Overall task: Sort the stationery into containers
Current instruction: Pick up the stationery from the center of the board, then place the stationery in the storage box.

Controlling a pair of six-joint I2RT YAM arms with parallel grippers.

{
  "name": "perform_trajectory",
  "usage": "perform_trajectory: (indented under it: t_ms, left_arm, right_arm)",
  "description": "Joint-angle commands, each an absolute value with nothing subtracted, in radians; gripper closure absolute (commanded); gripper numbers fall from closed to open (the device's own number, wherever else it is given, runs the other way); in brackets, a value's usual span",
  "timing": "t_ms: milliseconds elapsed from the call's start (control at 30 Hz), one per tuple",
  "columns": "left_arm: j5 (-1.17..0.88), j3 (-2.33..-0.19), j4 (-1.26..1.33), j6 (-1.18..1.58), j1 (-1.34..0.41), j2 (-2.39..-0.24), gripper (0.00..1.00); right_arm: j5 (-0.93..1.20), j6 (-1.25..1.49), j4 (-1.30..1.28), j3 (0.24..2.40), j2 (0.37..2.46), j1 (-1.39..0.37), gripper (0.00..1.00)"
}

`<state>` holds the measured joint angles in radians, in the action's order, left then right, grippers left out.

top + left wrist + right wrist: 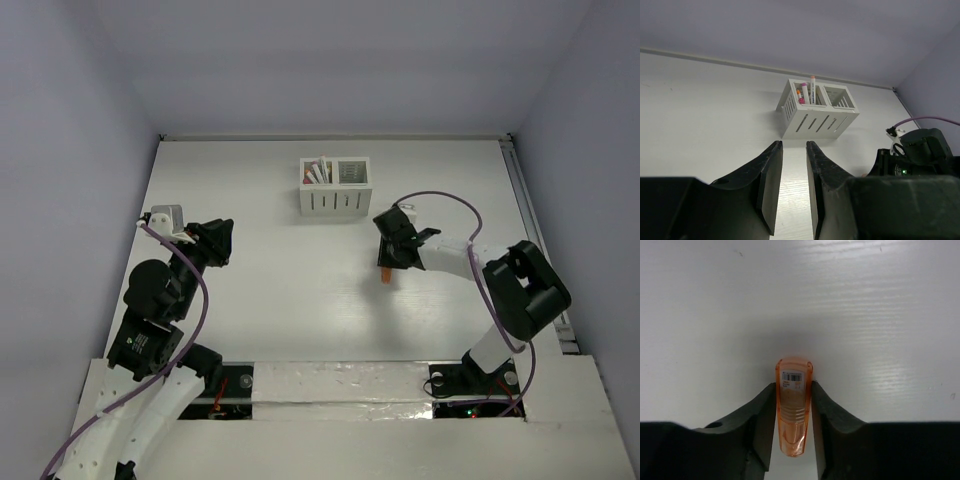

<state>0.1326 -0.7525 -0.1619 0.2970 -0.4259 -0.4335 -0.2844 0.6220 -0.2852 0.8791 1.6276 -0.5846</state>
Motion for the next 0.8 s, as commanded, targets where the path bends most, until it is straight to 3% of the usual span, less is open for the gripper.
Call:
perform_trajectory:
  t_ms: [0,33,100,133,433,767]
  left_arm:
    - [0.138,-0.753,-0.123,0.288,-0.431,-0.436,0.77]
    - [0.137,-0.755,-0.123,0.288,-0.431,-0.437,0.77]
    - [0.132,-0.753,-0.123,0.288,-0.431,-0.437,0.77]
    - [0.130,-0.753,-0.123,0.288,-0.431,-0.436,0.77]
    - [0.118,-0.752,-0.114,0.293,-0.431,-0.445,0.77]
    - [0.124,-0.750,-0.120,0.291,-0.431,-0.437,0.75]
  right_arm:
    - [-0.322,0.588,-0.307,0.908,1.704,-0.603,0.72]
    - [-0.321,0.577,-0.307,0.910,1.709,-0.603,0.72]
    - [-0.321,0.571,-0.296,0.917,1.706,-0.603,0.90]
    - [-0.325,0.563,-0.292,0.919,1.698,-0.603,0.91]
    - [-0.316,0.477,-0.078,1.037,1.502,-0.603,0.95]
    - [-0.391,0.321,0.112,1.472,1.787,-0.603,0.96]
